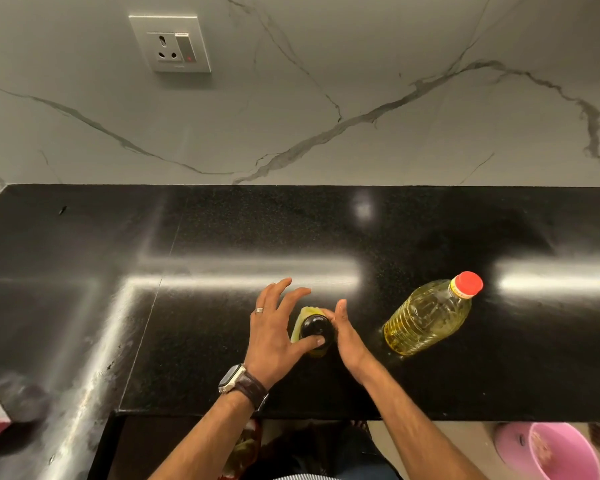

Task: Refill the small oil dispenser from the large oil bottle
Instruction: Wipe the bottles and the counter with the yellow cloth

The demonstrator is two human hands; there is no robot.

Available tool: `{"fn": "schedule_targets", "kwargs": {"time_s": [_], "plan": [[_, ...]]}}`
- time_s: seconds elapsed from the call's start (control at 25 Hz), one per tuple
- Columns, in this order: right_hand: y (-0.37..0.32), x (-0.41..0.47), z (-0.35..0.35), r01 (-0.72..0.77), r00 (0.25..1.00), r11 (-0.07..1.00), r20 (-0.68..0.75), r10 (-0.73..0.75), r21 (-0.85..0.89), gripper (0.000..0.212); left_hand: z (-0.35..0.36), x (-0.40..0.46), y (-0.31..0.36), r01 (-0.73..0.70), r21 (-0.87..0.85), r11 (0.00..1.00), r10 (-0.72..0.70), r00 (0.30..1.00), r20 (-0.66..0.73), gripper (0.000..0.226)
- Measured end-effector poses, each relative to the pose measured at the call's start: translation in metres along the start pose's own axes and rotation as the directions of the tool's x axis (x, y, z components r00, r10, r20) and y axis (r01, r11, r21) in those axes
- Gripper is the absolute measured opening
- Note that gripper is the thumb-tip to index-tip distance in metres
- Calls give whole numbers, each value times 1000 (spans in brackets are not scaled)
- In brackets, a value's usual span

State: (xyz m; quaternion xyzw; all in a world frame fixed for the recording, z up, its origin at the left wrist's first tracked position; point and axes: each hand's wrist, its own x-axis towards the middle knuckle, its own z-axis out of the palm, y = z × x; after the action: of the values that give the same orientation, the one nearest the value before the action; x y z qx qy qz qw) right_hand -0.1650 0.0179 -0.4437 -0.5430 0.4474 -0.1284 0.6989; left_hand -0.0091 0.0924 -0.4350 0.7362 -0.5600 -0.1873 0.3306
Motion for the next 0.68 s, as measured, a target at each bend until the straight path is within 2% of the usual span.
{"fn": "schedule_targets", "kwargs": {"time_s": [0.2, 0.36, 0.52, 0.68], "plan": [[26, -25, 12, 6, 996, 1000, -85, -7, -14, 100, -1, 1, -2, -3, -26, 1000, 3, 1000, 13, 74], [24, -47, 23, 105, 983, 994, -154, -103, 10, 112, 1, 1, -7, -22, 2, 1000, 22, 999, 46, 46], [0, -27, 8, 162, 982, 987, -96, -161, 3, 104, 2, 2, -8, -48, 6, 999, 48, 998, 39, 36], [8, -12, 6, 140, 989, 990, -48, -140, -10, 95, 0, 2, -6, -46, -9, 999, 47, 998, 38, 33]]}}
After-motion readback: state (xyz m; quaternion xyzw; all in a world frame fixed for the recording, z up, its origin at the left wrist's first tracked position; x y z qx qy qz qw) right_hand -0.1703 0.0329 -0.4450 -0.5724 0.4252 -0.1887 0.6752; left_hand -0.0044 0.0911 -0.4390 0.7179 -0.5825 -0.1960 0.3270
